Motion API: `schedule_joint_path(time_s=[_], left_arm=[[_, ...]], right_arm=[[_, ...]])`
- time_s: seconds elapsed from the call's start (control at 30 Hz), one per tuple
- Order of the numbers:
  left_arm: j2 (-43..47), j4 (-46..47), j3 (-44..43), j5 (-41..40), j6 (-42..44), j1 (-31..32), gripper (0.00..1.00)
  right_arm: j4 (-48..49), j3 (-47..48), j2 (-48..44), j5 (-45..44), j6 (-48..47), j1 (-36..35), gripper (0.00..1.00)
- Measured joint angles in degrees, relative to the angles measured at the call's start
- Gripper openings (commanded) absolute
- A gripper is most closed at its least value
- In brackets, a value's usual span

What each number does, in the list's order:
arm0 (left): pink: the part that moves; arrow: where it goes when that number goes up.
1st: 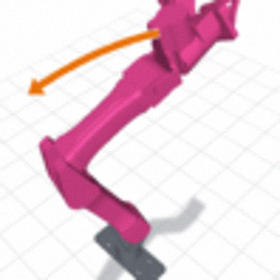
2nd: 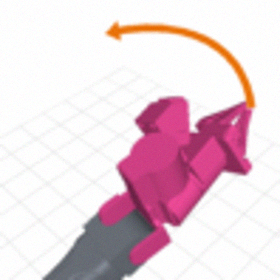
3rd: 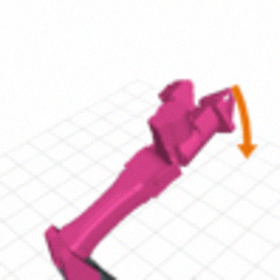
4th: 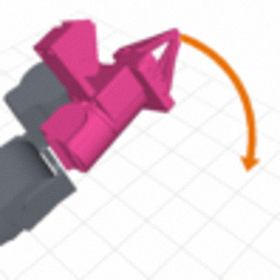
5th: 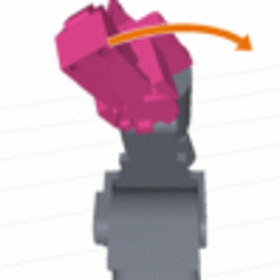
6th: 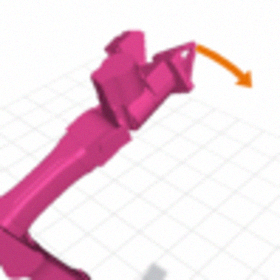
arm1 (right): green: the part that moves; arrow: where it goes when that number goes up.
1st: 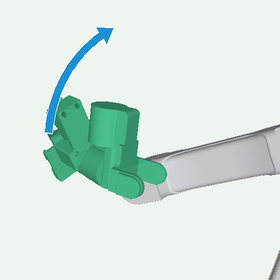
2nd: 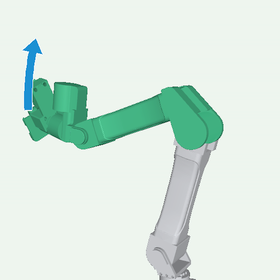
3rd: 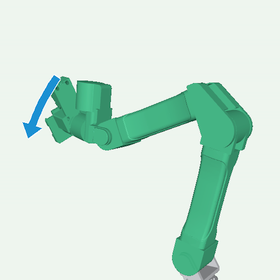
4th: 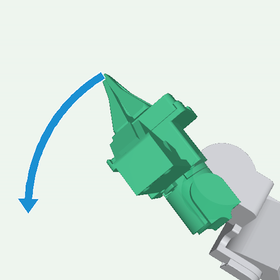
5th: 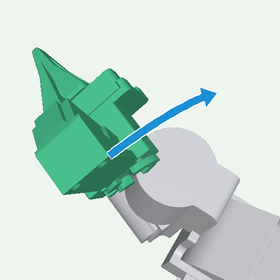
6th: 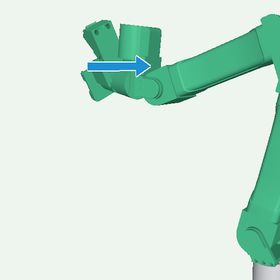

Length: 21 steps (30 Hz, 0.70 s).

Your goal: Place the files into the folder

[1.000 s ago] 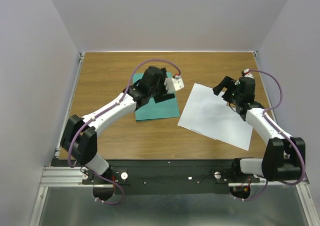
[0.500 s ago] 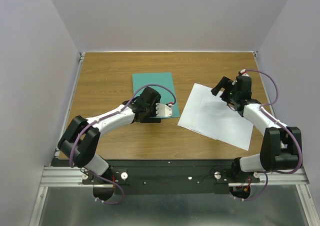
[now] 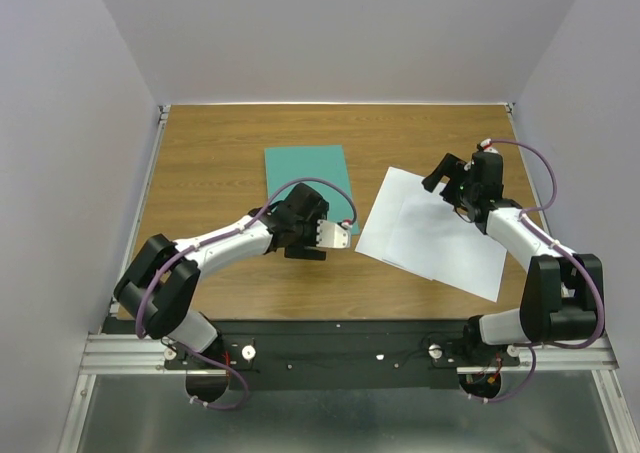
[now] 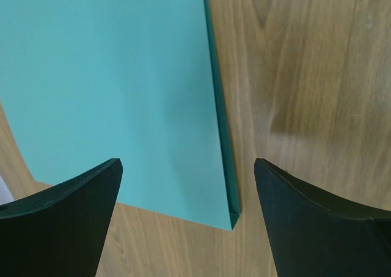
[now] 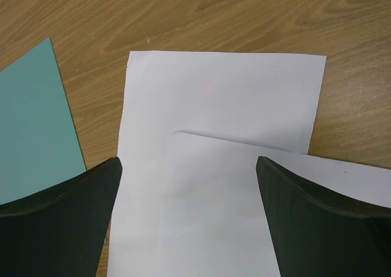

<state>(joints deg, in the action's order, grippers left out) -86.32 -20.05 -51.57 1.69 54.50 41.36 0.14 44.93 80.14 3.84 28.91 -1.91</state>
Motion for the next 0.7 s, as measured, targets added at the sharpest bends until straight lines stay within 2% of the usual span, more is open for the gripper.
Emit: schedule_joint_path(time_s=[0.23, 0.5, 0.7], left_arm=[[-1.3, 1.0, 1.8, -0.5, 0.0, 0.3, 0.98], [-3.4, 8.2, 4.8, -7.0, -1.0, 1.3, 0.88], [-3.5, 9.7, 5.0, -8.8, -1.7, 1.5, 0.80]], right_arm=[[0.0, 0.0, 0.0, 0.0, 0.0, 0.0, 1.00], [0.0, 0.0, 0.0, 0.0, 0.0, 0.0, 1.00], [0.0, 0.0, 0.0, 0.1, 0.0, 0.0, 1.00]])
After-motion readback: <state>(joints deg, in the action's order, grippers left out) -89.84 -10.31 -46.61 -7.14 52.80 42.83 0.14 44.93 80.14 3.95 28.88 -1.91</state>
